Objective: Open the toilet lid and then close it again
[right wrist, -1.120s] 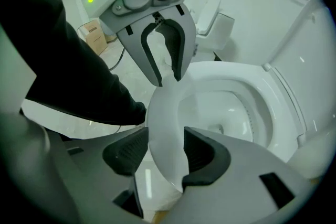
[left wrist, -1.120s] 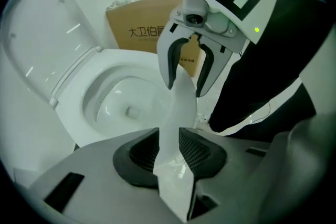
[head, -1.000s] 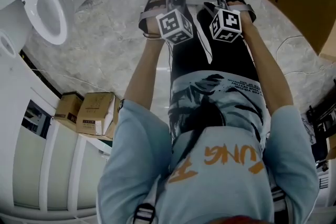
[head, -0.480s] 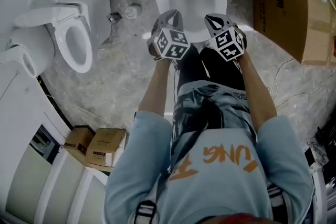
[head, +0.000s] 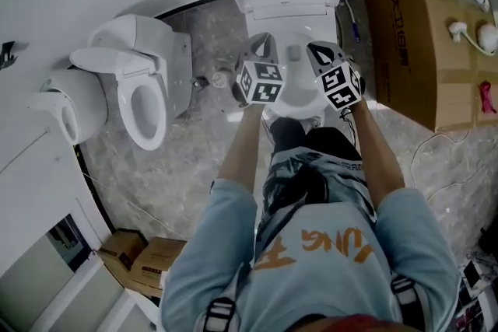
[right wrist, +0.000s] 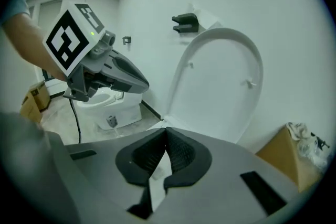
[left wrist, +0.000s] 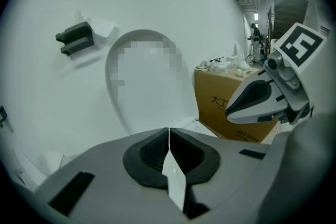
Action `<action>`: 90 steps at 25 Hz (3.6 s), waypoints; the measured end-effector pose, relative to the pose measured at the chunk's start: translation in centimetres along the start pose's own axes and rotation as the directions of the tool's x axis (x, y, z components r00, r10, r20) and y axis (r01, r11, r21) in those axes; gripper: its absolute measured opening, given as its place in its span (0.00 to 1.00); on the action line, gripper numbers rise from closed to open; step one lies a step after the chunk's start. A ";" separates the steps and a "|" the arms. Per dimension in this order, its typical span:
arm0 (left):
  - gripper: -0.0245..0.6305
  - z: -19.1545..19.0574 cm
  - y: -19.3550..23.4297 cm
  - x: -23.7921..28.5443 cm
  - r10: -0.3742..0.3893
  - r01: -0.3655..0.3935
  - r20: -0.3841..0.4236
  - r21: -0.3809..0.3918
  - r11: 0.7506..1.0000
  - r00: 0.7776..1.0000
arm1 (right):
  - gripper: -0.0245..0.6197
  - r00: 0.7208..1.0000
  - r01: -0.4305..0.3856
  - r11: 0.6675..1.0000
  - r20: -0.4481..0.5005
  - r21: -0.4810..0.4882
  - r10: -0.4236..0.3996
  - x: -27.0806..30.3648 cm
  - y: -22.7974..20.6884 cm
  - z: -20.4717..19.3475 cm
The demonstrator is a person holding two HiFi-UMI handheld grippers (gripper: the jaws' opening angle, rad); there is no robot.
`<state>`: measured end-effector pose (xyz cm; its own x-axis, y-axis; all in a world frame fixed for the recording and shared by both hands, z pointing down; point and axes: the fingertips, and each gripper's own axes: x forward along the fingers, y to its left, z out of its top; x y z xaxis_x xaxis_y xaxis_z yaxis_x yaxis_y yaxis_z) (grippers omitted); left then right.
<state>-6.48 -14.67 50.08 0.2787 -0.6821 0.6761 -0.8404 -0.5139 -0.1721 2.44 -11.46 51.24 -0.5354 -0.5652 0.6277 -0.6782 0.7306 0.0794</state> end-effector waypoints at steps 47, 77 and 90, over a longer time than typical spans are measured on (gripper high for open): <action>0.26 28.6 17.1 9.1 -0.004 -0.008 0.026 0.462 0.887 1.000 | 0.20 0.942 0.326 0.816 0.095 -0.477 -0.321 3.9 -26.9 27.8; 0.31 15.9 4.1 -7.3 -0.059 0.030 0.021 0.661 0.749 0.998 | 0.33 0.995 0.083 0.772 0.100 -0.630 -0.025 -9.0 -9.3 17.5; 0.35 6.5 -2.3 -11.8 -0.072 0.077 -0.037 0.698 0.712 0.997 | 0.36 0.998 -0.021 0.746 0.029 -0.666 0.054 -11.5 -0.4 9.3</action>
<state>-4.77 -8.83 37.82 0.3211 -0.6237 0.7127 -0.2523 -0.7816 -0.5704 4.22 -8.79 36.82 -0.5857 -0.5359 0.6081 -0.1593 0.8117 0.5619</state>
